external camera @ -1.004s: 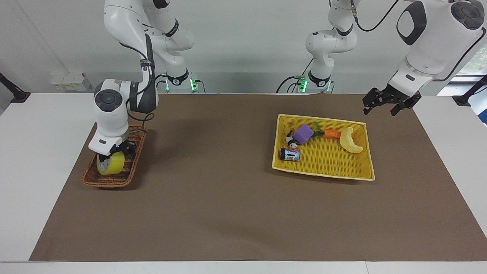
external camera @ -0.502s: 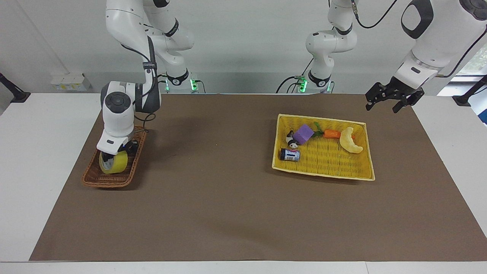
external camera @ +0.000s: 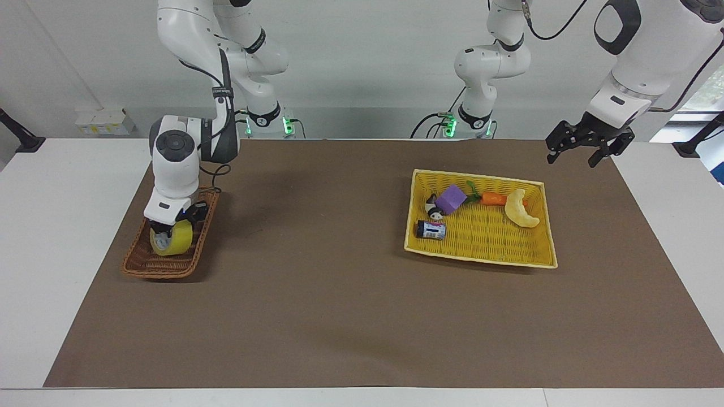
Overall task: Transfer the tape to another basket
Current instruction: 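Lower the tape into the wicker basket and open the right gripper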
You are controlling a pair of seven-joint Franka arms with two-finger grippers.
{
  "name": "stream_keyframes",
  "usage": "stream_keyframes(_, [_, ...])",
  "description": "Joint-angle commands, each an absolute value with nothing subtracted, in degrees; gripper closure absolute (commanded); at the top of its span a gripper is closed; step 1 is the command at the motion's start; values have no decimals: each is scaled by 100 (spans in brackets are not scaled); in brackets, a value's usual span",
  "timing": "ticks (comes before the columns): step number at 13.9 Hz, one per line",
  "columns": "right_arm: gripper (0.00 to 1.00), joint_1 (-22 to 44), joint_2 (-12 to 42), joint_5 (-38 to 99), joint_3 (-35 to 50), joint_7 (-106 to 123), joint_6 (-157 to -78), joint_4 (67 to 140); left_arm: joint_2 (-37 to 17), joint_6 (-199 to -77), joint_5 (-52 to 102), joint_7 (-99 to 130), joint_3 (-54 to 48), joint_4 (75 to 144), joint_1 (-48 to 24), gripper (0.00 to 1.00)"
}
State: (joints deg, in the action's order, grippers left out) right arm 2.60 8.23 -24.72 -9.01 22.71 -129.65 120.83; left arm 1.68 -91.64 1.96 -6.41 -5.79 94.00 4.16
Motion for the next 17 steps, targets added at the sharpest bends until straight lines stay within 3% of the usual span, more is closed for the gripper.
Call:
stream_keyframes(1, [0,220,405,-1762,-704,2304,-12413,11946,-25,-8685,-52,-703,-606,8897,457,0])
stream_keyframes(4, [0,220,317,-1556,-309,1436,-11630,11471,-27,-8666,-35,-712,-624,8955,422,0])
stream_keyframes(12, [0,220,-132,-730,351,-683,-11180,11224,0,-8666,-9,-703,-589,8991,519,0])
stream_keyframes(17, [0,220,-141,-36,475,-1774,-10575,10400,-18,-8666,-9,-694,-589,8965,475,0])
